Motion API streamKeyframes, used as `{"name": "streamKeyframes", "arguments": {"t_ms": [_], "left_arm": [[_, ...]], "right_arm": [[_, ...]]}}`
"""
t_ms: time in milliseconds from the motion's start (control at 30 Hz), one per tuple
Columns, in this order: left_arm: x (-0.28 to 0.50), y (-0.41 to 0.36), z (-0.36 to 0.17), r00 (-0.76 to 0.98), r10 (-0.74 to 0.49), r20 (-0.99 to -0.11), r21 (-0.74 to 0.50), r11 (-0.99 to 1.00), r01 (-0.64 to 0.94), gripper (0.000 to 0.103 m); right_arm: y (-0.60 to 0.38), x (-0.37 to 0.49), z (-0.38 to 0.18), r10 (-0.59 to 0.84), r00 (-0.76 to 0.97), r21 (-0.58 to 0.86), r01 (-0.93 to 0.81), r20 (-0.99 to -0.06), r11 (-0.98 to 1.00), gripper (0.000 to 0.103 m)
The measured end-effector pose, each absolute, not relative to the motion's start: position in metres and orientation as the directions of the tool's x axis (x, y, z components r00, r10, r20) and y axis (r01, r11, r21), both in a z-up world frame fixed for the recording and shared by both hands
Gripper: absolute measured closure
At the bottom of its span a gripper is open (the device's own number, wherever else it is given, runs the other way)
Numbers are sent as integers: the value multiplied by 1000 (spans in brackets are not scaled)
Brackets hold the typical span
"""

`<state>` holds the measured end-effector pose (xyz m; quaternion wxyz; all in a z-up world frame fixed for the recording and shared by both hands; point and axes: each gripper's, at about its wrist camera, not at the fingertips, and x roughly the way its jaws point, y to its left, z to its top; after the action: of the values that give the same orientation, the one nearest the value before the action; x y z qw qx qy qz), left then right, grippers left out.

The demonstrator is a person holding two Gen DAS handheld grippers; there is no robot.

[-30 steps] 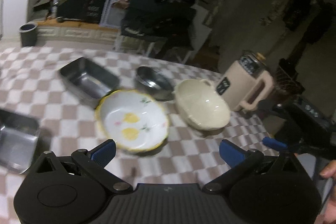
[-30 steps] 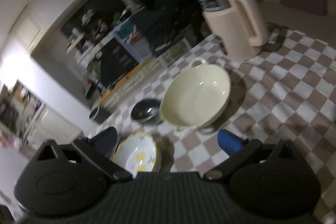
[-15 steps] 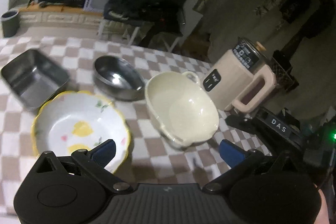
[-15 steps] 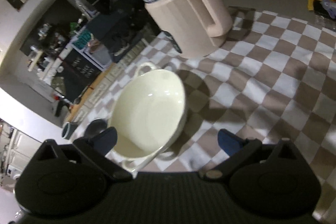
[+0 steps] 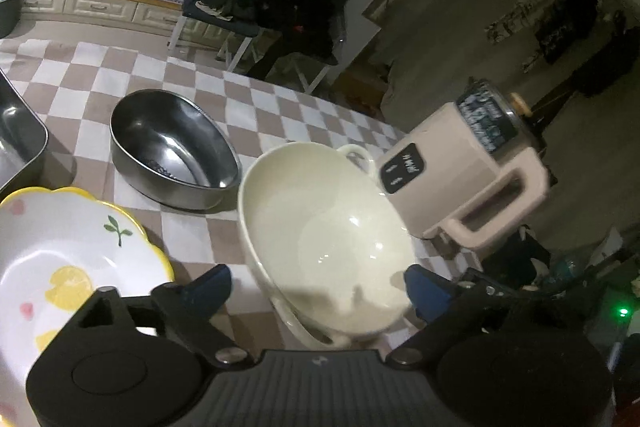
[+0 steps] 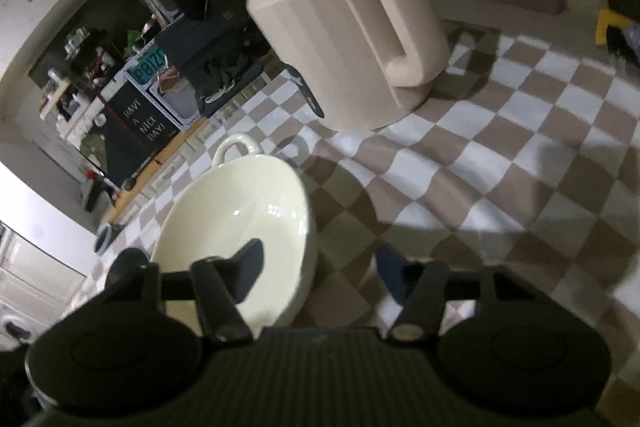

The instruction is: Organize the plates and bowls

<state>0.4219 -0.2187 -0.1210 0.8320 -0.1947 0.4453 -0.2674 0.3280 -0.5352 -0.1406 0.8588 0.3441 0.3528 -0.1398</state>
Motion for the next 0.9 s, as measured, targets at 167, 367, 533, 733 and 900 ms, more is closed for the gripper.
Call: {"name": "streamKeyframes", "arguments": {"t_ms": [167,367,533,733,900], "left_arm": [[438,-219,-143,439,-603,-666,-551,794,255,32],[439,-225,-148,422,-602,-678,-523,798,299,58],[435,-229,-146,429,-569,-701,-462,821,335,74],[428,-234,-143,383,-547,-744,-425,830,361,79],[416,-242,-139,342,-509,-790,-373,842,390,79]], "right_arm": [[-532,335,-146,44,700,500,464,-713,731,63],[-522,343,-140,21,682,434,441,-731,786,89],[-506,342,-135,-23,655,333,414,-756,847,88],[-501,323,-130,-23,610,284,402,-792,870,85],[-495,300,-125,-2,572,292,422,-820,859,82]]}}
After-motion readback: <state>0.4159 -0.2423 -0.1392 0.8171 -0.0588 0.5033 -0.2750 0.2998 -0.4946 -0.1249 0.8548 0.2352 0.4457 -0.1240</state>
